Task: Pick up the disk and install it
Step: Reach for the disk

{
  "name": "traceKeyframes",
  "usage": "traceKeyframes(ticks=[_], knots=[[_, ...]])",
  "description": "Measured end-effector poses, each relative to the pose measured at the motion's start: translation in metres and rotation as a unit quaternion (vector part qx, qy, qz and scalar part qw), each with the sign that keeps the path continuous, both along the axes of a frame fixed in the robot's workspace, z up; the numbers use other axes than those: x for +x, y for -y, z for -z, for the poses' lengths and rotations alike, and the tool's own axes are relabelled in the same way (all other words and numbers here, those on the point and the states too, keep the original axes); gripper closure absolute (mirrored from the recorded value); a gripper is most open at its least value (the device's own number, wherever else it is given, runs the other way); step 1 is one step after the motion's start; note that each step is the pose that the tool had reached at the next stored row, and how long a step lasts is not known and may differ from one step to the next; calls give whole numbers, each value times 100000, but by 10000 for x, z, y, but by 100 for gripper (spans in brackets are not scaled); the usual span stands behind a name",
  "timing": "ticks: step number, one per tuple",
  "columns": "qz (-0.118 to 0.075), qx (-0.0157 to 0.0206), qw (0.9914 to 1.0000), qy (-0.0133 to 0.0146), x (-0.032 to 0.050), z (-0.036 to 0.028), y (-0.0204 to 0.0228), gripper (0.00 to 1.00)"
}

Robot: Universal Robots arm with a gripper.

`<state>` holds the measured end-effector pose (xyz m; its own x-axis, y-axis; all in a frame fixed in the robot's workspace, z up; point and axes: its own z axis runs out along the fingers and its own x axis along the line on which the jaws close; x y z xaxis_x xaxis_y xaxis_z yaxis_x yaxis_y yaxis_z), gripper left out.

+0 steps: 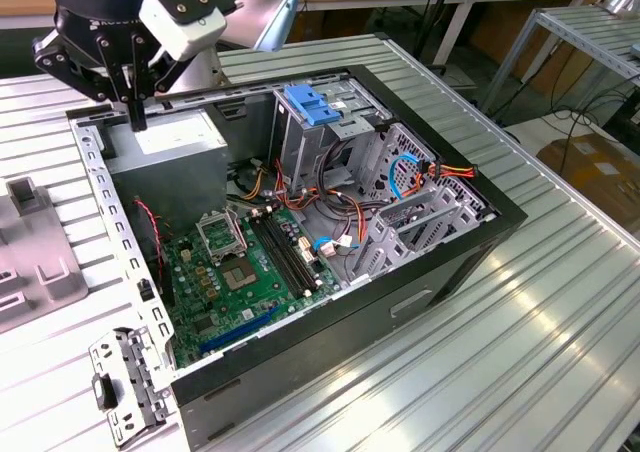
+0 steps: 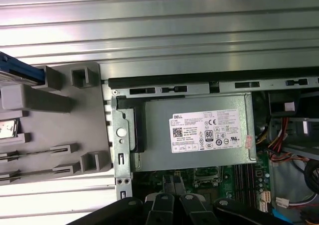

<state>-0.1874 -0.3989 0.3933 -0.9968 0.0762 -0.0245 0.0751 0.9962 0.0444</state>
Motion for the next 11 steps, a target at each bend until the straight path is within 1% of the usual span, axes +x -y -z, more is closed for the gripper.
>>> traceKeyframes(ticks=[11], knots=[[-1,2,100000,1,-75,0,0,89]])
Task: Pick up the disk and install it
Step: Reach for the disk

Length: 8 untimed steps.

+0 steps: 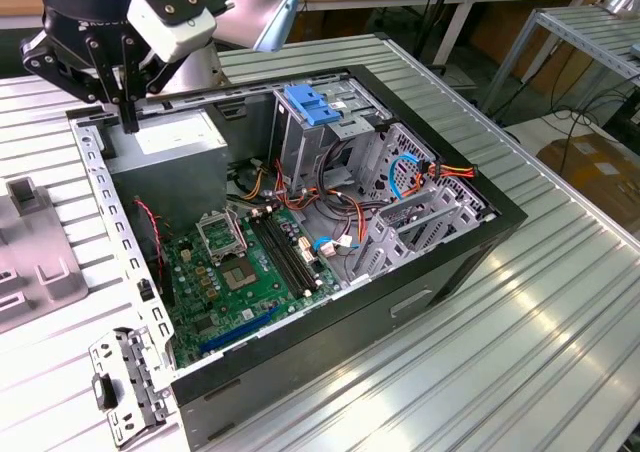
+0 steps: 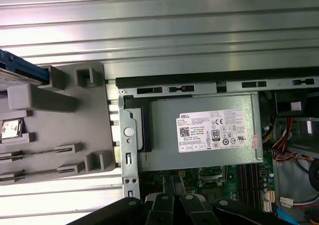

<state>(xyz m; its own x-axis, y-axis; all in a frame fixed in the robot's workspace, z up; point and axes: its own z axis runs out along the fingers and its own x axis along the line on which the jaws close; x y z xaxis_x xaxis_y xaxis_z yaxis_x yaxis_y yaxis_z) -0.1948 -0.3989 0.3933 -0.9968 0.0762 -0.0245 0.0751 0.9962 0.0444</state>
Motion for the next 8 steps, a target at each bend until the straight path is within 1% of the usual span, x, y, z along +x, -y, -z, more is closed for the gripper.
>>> traceKeyframes(ticks=[8], knots=[[2,-2,100000,-3,-63,0,0,89]])
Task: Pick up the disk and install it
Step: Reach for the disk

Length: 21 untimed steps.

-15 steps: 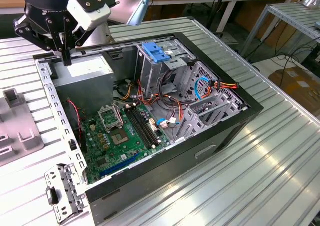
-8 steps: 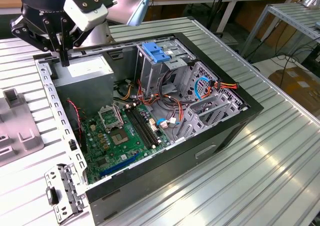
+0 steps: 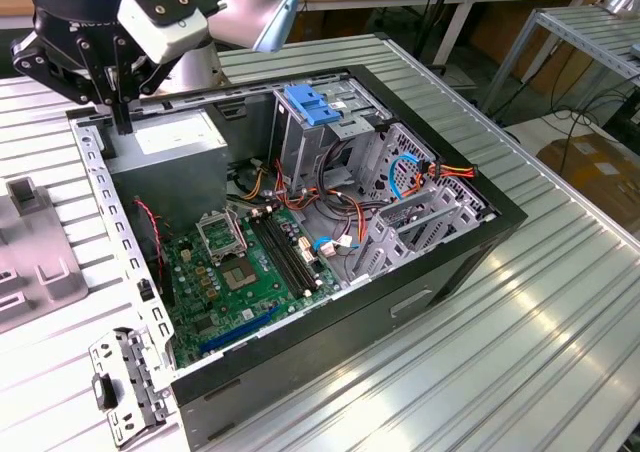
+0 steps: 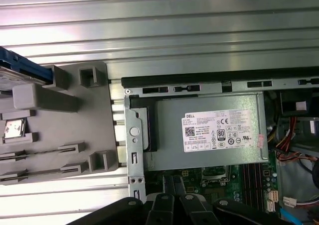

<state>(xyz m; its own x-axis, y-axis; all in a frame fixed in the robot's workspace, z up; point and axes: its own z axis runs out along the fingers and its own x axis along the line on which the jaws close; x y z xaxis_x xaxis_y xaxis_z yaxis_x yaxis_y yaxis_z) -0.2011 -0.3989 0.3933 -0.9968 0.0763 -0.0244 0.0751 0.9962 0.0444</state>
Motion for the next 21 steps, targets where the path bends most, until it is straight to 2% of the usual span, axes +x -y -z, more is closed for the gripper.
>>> traceKeyframes(ticks=[21], knots=[[-2,-1,100000,1,-125,0,0,89]])
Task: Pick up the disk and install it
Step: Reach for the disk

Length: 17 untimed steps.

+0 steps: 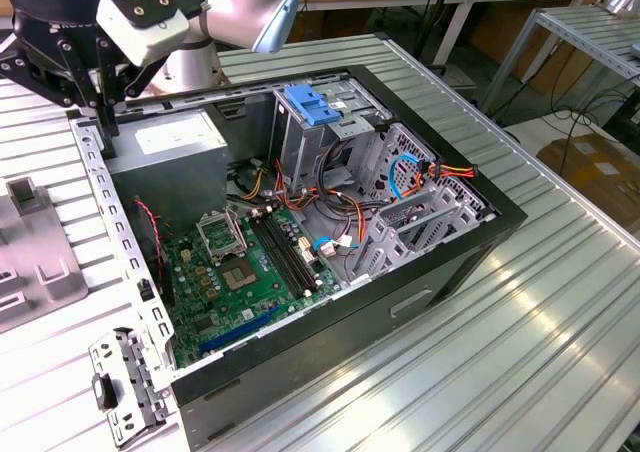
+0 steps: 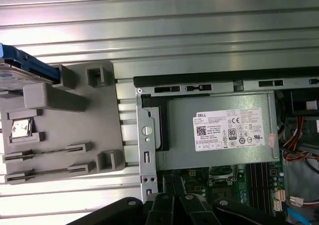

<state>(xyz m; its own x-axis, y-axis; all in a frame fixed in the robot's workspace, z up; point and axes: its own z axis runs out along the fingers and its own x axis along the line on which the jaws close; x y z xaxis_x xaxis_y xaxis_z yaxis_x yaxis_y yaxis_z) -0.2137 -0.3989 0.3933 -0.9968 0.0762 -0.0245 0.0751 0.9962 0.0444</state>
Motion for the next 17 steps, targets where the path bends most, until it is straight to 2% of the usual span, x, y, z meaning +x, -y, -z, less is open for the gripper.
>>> traceKeyframes(ticks=[17], knots=[[0,-2,100000,0,-151,0,0,89]])
